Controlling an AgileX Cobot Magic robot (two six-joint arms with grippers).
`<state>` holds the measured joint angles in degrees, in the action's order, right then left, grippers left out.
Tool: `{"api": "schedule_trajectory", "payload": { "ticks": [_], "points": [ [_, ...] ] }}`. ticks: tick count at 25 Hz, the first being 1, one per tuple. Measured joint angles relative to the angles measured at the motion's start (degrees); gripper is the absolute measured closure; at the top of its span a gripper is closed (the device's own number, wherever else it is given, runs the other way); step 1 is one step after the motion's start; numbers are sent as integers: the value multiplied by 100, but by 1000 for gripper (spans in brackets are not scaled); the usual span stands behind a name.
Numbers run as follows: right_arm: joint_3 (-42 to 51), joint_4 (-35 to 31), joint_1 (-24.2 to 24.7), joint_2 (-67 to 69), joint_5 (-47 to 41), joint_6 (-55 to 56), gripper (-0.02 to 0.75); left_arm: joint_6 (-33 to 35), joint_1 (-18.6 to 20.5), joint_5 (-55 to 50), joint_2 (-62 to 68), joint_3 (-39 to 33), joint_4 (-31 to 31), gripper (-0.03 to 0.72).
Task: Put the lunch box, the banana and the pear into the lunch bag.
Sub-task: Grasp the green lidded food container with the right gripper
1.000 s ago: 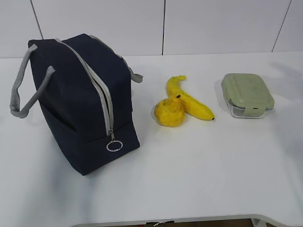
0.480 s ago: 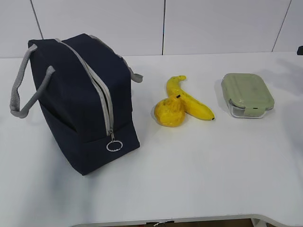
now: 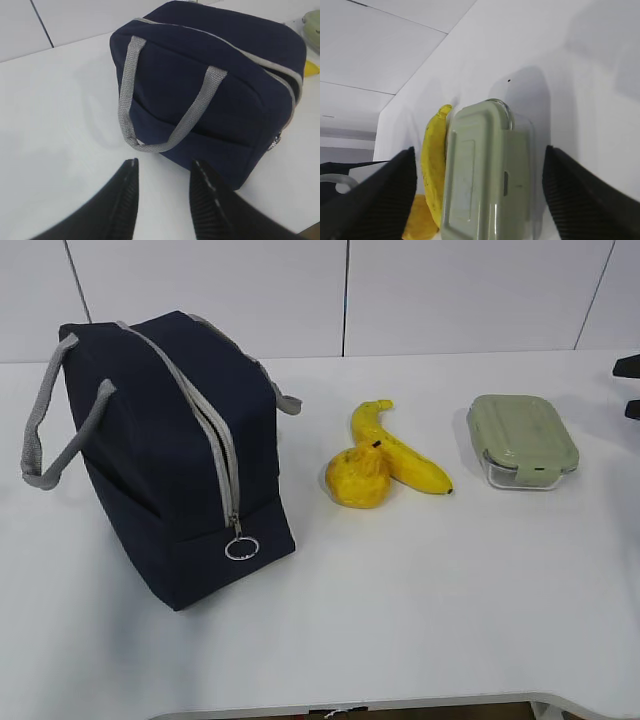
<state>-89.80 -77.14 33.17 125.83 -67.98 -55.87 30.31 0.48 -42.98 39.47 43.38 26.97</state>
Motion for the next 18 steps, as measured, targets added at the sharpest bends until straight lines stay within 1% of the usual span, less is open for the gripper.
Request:
{"api": "schedule_trajectory", "payload": {
  "ticks": [7,18],
  "points": [
    [-4,-87,-209,198,23,-253,112,0,0,0,0,0,71,446],
    [-4,-182,-368,482,32,-353,112,0,0,-44,0,0,71,446]
  ]
}}
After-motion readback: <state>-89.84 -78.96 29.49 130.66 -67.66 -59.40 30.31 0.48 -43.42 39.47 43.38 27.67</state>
